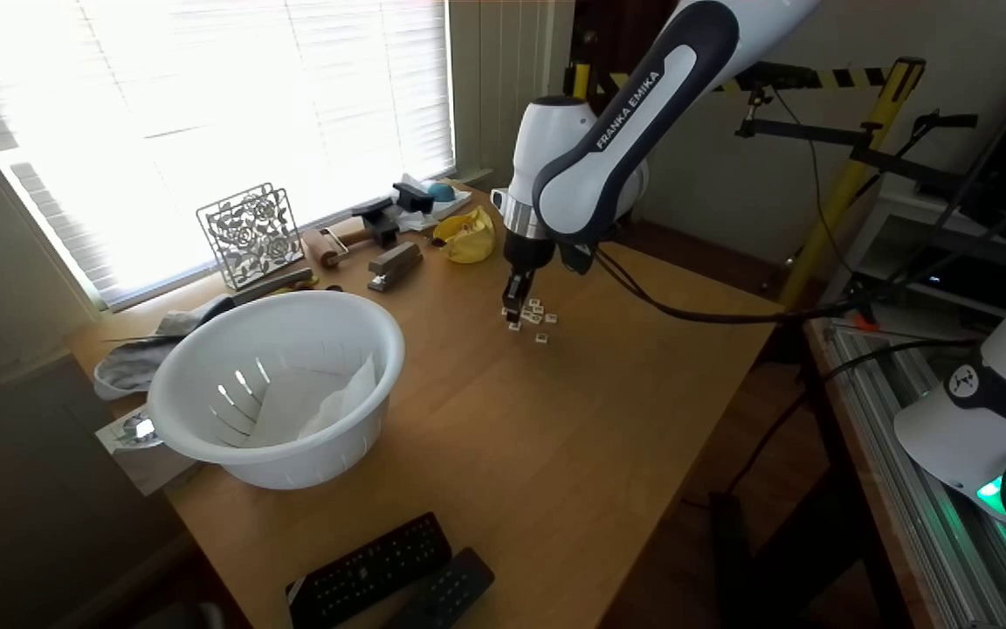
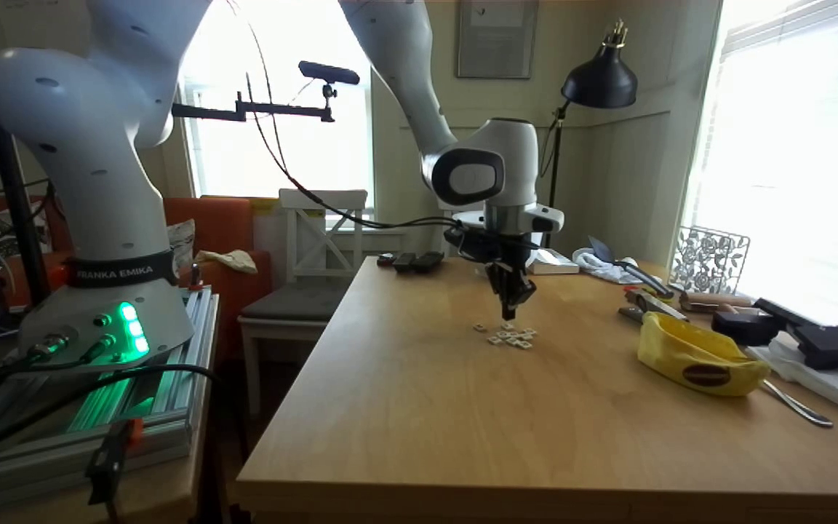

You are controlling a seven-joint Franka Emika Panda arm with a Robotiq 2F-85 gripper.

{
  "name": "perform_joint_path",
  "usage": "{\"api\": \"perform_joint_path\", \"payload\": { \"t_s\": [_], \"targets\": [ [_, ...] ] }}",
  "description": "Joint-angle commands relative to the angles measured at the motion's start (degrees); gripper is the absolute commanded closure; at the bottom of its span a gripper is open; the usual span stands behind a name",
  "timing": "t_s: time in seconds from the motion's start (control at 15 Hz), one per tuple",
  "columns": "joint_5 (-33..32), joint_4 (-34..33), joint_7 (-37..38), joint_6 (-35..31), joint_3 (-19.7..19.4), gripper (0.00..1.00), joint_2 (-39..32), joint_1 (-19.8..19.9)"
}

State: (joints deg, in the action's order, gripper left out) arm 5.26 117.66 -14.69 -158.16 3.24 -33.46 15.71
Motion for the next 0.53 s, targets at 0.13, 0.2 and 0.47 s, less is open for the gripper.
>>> {"api": "perform_joint_path", "payload": {
  "t_s": [0.13,0.2,0.47],
  "targets": [
    [1.1,4.1,0.5,-0.6,-0.4,1.0,3.5,0.4],
    [0.9,4.8,1.1,-0.8,-1.1,1.0,3.8,0.1],
    [1.5,5.7,1.9,-0.5,-1.6,1.0,3.8,0.6]
  ]
}}
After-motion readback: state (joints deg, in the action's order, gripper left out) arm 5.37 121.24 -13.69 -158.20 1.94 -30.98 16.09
